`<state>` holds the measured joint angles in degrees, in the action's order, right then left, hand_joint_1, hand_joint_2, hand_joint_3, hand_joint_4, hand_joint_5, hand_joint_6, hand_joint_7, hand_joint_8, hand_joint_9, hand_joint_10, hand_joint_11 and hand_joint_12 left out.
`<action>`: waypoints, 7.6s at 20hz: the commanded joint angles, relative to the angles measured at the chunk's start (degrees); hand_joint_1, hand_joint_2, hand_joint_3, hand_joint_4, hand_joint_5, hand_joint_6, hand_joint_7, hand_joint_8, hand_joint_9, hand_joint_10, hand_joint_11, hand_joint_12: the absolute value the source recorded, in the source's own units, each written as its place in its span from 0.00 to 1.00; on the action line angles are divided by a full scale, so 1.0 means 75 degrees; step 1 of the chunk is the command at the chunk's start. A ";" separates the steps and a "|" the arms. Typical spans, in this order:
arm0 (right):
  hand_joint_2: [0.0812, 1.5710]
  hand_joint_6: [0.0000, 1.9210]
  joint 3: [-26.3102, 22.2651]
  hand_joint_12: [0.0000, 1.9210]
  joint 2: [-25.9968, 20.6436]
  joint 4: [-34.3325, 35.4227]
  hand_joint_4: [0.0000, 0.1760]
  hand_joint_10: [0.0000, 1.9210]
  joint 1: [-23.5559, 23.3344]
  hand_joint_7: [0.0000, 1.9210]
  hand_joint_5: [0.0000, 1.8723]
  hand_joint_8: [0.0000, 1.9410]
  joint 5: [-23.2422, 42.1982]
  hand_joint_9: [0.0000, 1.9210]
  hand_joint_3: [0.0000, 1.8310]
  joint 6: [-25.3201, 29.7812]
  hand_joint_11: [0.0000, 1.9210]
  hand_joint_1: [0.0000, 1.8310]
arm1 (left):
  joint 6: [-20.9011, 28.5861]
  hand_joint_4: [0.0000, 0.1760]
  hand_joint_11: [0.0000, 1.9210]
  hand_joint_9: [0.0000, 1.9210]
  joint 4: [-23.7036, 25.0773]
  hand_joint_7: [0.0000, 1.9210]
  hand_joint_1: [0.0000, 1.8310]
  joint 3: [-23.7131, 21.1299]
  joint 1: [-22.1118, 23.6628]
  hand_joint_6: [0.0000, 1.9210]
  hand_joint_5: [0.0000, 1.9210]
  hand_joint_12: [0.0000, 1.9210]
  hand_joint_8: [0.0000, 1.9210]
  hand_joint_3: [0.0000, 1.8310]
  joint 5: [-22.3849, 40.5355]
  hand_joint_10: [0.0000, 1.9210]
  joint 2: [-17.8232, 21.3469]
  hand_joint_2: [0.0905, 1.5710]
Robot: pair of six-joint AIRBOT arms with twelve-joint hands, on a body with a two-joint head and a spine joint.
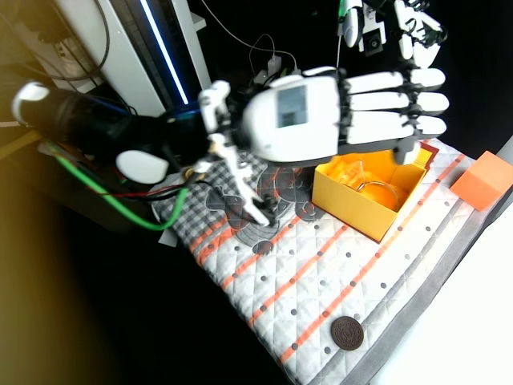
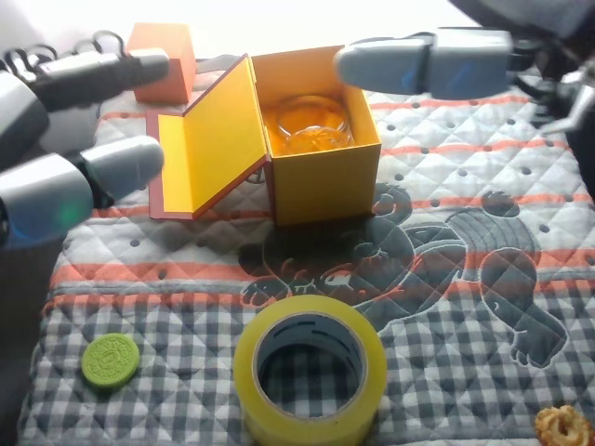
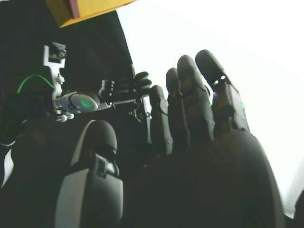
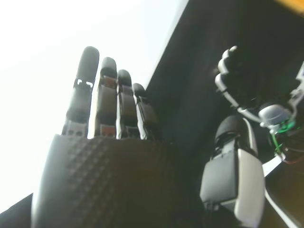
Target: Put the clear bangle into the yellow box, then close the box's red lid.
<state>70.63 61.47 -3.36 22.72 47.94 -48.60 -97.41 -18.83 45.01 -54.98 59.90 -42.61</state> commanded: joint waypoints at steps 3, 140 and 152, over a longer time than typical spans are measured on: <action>0.60 0.00 -0.0262 0.07 -0.0483 0.0430 0.51 0.00 0.0397 0.03 0.00 0.00 0.1610 0.00 0.00 0.0031 0.00 0.00 | 0.0050 0.93 0.00 0.21 0.0446 0.21 0.08 -0.0150 -0.0007 0.00 0.19 0.52 0.00 0.00 0.0451 0.00 0.0348 0.79; 0.80 0.00 -0.2744 0.61 -0.2763 0.2577 0.00 0.02 0.6278 0.29 0.18 0.01 0.7070 0.28 0.00 0.0113 0.01 0.19 | 0.9469 0.87 0.00 0.00 0.0152 0.00 0.24 0.2057 -0.1391 0.00 0.00 0.00 0.00 0.00 0.5260 0.00 -0.1022 0.66; 0.77 0.00 -0.3207 0.00 -0.3082 0.1131 0.00 0.04 0.4523 0.23 0.15 0.00 0.7086 0.21 0.00 -0.0312 0.00 0.50 | 0.9486 0.00 0.10 0.34 0.1411 0.22 0.37 0.1808 0.0174 0.00 0.21 0.62 0.00 0.00 0.5268 0.01 -0.0766 0.82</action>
<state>46.19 38.28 3.86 56.97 93.86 -51.03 -27.11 -7.81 58.59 -53.89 94.35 -48.36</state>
